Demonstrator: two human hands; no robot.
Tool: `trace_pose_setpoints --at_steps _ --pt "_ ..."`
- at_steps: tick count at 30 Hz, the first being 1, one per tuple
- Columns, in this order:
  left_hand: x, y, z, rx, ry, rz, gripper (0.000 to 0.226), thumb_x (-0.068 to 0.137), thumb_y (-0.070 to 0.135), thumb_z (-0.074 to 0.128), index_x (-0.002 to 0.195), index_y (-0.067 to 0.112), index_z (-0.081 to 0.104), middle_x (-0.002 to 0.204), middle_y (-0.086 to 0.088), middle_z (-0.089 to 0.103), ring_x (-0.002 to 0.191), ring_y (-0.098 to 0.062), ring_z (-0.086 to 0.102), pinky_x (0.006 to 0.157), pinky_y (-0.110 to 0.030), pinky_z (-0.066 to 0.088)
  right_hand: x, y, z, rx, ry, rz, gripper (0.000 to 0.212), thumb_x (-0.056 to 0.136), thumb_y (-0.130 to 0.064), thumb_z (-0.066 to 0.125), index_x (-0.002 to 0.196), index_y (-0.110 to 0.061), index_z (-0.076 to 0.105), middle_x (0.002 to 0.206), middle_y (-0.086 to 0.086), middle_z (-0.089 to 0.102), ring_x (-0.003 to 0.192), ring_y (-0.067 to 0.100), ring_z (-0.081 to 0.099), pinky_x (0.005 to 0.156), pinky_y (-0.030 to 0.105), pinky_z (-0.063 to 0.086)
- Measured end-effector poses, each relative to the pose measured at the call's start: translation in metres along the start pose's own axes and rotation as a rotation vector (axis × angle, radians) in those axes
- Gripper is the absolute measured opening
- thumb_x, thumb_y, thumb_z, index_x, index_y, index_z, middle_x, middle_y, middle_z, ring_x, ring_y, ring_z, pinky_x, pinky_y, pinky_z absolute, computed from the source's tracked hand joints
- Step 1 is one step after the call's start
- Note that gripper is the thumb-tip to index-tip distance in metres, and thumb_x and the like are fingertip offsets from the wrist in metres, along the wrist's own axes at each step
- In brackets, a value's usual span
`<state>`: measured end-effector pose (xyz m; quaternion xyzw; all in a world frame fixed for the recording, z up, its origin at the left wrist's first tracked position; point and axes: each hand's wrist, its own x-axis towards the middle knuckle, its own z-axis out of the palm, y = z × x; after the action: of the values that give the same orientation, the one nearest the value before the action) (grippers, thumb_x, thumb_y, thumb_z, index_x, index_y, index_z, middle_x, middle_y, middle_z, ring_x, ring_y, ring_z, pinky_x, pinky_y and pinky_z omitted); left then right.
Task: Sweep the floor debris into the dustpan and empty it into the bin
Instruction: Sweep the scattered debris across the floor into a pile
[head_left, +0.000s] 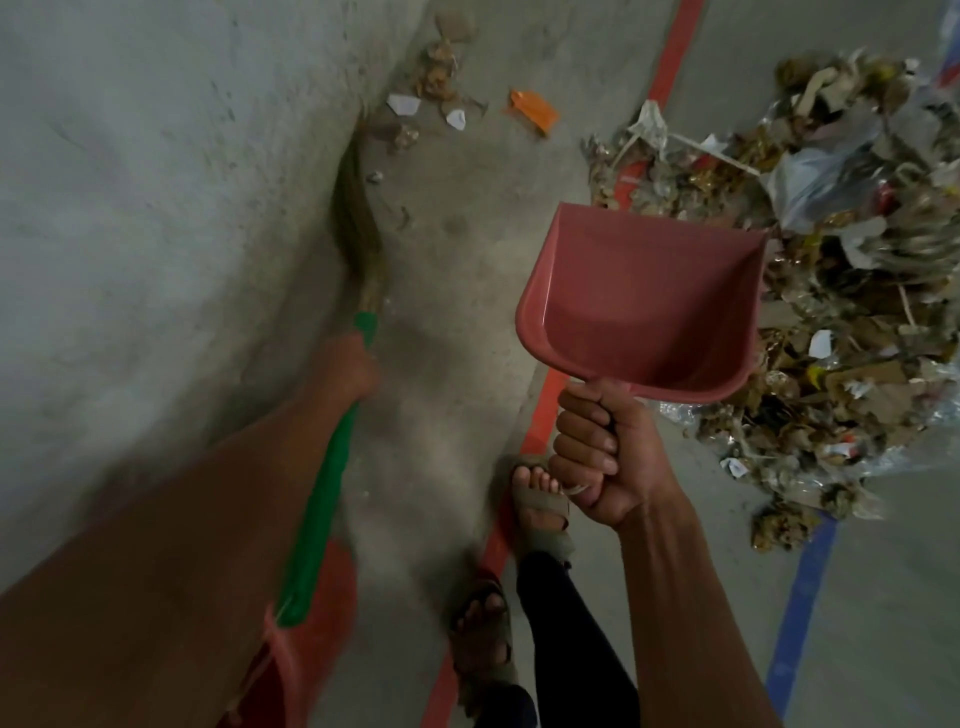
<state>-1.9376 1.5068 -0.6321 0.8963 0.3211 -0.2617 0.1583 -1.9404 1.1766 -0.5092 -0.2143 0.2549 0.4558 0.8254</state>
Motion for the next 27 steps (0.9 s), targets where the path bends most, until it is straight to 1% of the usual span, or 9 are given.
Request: trace_pose_setpoints --at_steps 4,6,11,13,15,18,22,24,27 --pt "-0.003 0.021 0.015 0.062 0.023 0.237 0.059 0.101 0.018 0.058 0.155 0.004 0.04 0.138 -0.028 0.058 0.123 -0.044 0.058 0.103 -0.044 0.045 0.015 -0.017 -0.01 0.07 0.006 -0.014 0.041 0.099 -0.02 0.043 0.059 -0.023 0.032 0.041 -0.009 0.019 0.031 0.006 0.01 0.031 0.018 0.015" --pt "-0.001 0.03 0.02 0.098 -0.025 0.362 0.064 0.1 0.018 0.058 0.159 0.009 0.035 0.143 -0.024 0.057 0.126 -0.043 0.057 0.105 -0.044 0.045 0.021 -0.031 -0.011 0.076 -0.008 -0.021 0.041 0.098 -0.02 0.042 0.058 -0.023 0.033 0.043 -0.009 0.015 0.031 0.006 0.01 0.031 0.019 0.013" --pt "0.007 0.057 0.013 0.052 -0.107 0.665 0.067 0.098 0.016 0.059 0.16 0.017 0.035 0.156 -0.011 0.048 0.14 -0.03 0.05 0.116 -0.041 0.041 0.029 -0.063 -0.012 0.042 -0.055 -0.053 0.042 0.099 -0.02 0.038 0.058 -0.023 0.036 0.043 -0.01 0.016 0.031 0.006 0.011 0.033 0.019 0.012" --pt "0.01 0.065 0.003 0.039 -0.075 0.73 0.07 0.097 0.017 0.06 0.161 0.022 0.033 0.159 -0.005 0.046 0.142 -0.023 0.048 0.118 -0.036 0.039 0.031 -0.074 -0.012 0.052 -0.066 -0.064 0.042 0.1 -0.02 0.037 0.058 -0.023 0.036 0.043 -0.01 0.016 0.031 0.006 0.011 0.033 0.02 0.012" --pt "0.014 0.068 -0.008 0.017 0.01 0.773 0.07 0.097 0.017 0.061 0.161 0.024 0.034 0.158 -0.002 0.046 0.142 -0.018 0.048 0.117 -0.028 0.035 0.034 -0.082 -0.01 0.057 -0.083 -0.069 0.042 0.101 -0.02 0.036 0.059 -0.023 0.036 0.043 -0.01 0.016 0.031 0.006 0.011 0.033 0.02 0.011" --pt "0.029 0.072 -0.029 -0.031 0.161 0.749 0.067 0.098 0.018 0.062 0.16 0.023 0.037 0.156 -0.004 0.049 0.139 -0.021 0.051 0.115 -0.029 0.037 0.044 -0.094 -0.004 0.054 -0.123 -0.058 0.043 0.101 -0.021 0.034 0.058 -0.023 0.036 0.043 -0.01 0.017 0.031 0.006 0.011 0.034 0.02 0.011" --pt "0.067 0.083 -0.066 -0.083 0.31 0.561 0.063 0.102 0.024 0.058 0.161 0.021 0.034 0.15 -0.016 0.054 0.128 -0.035 0.058 0.106 -0.04 0.045 0.064 -0.116 0.007 0.048 -0.175 -0.05 0.04 0.1 -0.02 0.035 0.061 -0.024 0.033 0.043 -0.009 0.017 0.031 0.006 0.012 0.034 0.021 0.012" --pt "0.09 0.097 -0.087 -0.055 0.362 0.481 0.063 0.104 0.022 0.055 0.162 0.017 0.031 0.145 -0.024 0.056 0.122 -0.042 0.059 0.101 -0.043 0.046 0.077 -0.132 0.013 0.042 -0.193 -0.056 0.04 0.1 -0.02 0.036 0.06 -0.023 0.034 0.043 -0.01 0.017 0.031 0.006 0.013 0.033 0.021 0.013" --pt "0.137 0.122 -0.112 -0.004 0.368 0.347 0.06 0.106 0.023 0.048 0.161 0.007 0.029 0.148 -0.029 0.049 0.127 -0.046 0.054 0.106 -0.049 0.044 0.095 -0.158 0.022 0.026 -0.191 -0.082 0.04 0.098 -0.02 0.039 0.059 -0.023 0.035 0.043 -0.01 0.016 0.031 0.007 0.012 0.033 0.02 0.013"
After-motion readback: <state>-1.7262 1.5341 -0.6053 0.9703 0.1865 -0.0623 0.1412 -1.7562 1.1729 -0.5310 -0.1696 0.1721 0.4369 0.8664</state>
